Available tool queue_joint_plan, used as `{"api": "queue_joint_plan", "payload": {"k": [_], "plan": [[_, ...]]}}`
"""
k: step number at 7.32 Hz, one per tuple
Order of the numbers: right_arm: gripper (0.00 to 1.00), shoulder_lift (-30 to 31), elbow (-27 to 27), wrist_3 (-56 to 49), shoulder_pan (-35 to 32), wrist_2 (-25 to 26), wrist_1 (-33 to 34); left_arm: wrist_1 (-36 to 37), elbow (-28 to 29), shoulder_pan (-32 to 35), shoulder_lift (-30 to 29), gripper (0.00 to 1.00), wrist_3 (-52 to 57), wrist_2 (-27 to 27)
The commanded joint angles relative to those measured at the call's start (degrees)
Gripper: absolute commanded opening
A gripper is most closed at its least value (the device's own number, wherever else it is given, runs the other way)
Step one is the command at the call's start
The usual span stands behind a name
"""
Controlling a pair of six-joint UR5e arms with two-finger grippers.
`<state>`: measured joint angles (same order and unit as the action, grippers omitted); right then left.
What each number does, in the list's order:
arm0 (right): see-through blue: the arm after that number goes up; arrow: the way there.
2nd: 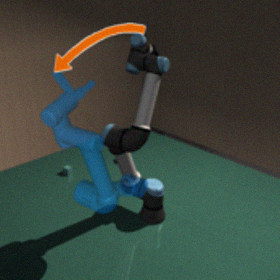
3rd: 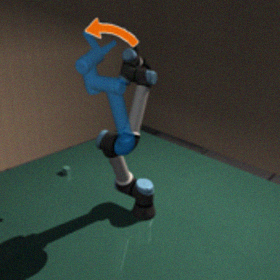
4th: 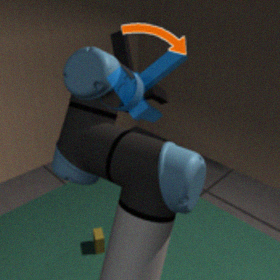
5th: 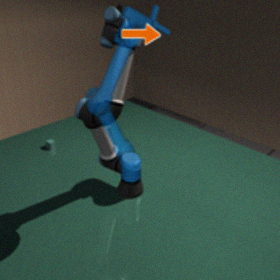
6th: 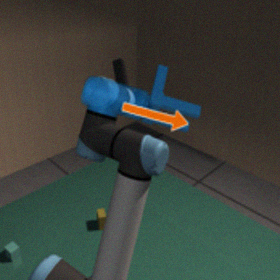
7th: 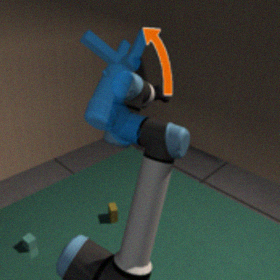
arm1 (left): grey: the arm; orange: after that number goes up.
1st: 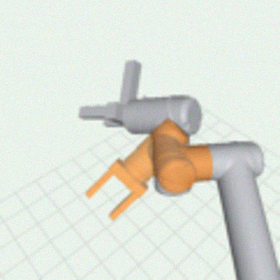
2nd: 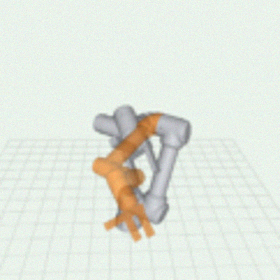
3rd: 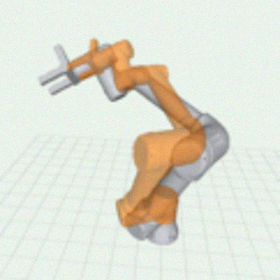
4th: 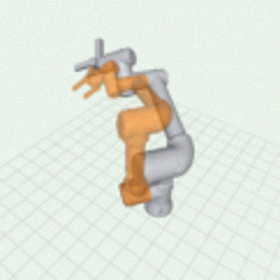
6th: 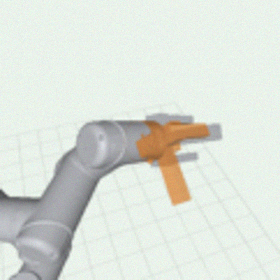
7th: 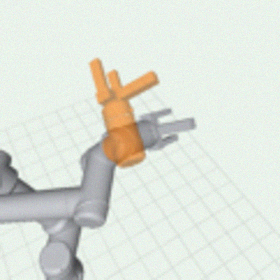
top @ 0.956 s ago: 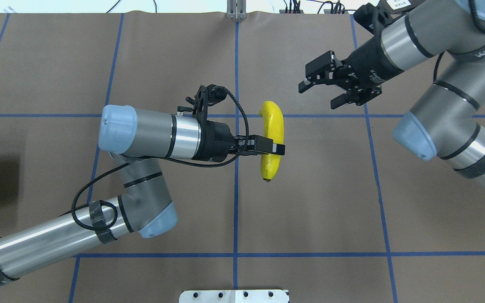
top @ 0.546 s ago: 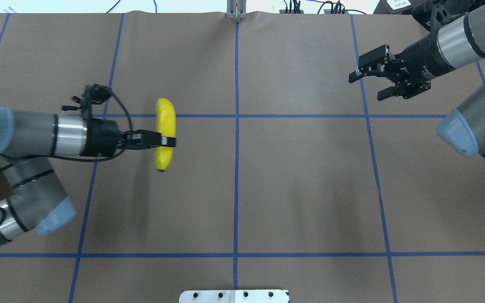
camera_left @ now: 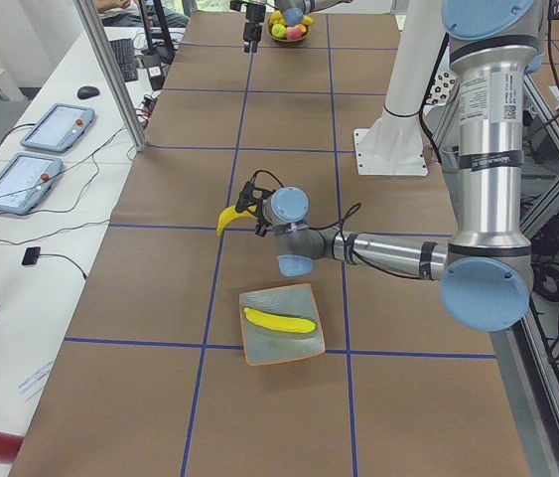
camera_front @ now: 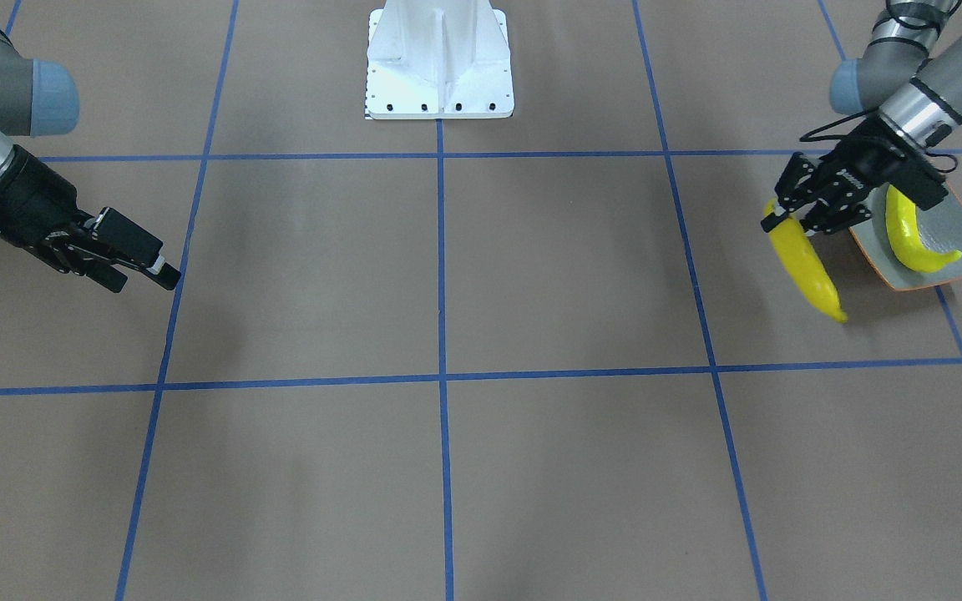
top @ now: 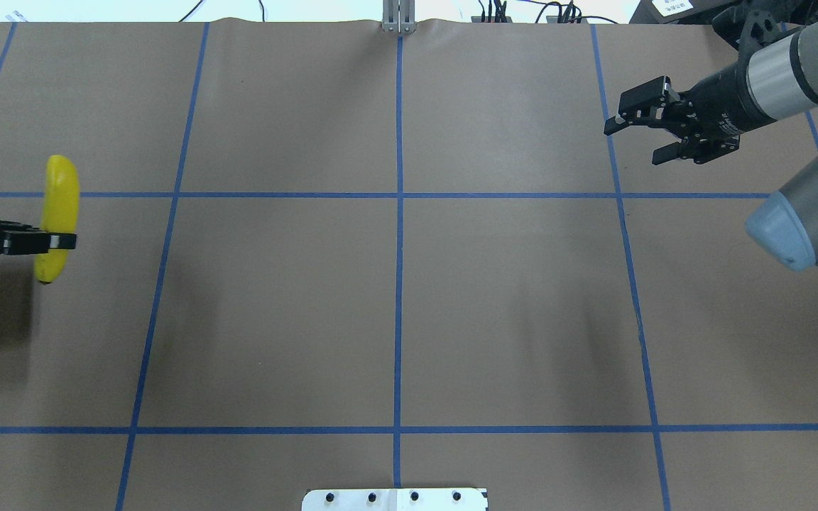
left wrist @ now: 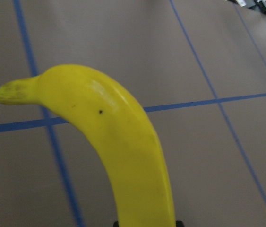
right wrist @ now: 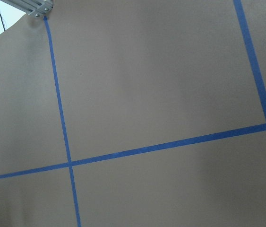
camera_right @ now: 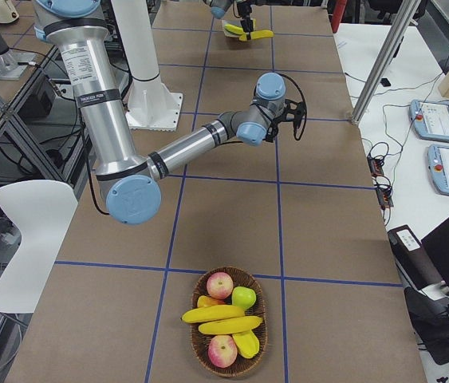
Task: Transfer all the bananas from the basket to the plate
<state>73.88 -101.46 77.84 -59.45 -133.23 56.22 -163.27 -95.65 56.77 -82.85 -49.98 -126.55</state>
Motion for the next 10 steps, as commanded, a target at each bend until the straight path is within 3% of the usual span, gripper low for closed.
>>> {"api": "queue_joint_plan", "payload": {"k": [1,2,4,6,8,10], "plan": [[1.0,0.1,0.6,0.0,0.1,1.6,-0.1,5.8,-0.1,4.0,6.4,0.0,16.3,2.4],[1.0,0.1,0.8,0.1,0.4,1.7,-0.1,11.1,-2.0,3.4,7.8,0.0,21.2,8.3],[1.0,0.0,1.2,0.1,0.9,1.7,-0.1,25.7,-7.0,3.7,8.1,0.0,25.4,9.4],[1.0,-0.1,2.0,0.0,1.5,1.7,-0.1,36.3,-7.4,3.6,8.0,0.0,25.5,9.4],[1.0,-0.2,2.0,0.1,1.9,1.8,-0.1,42.9,-7.8,3.3,7.7,0.0,25.5,9.7],[1.0,-0.3,2.0,0.1,2.0,1.8,-0.1,43.6,-8.9,1.1,7.7,0.0,28.4,9.7]]}}
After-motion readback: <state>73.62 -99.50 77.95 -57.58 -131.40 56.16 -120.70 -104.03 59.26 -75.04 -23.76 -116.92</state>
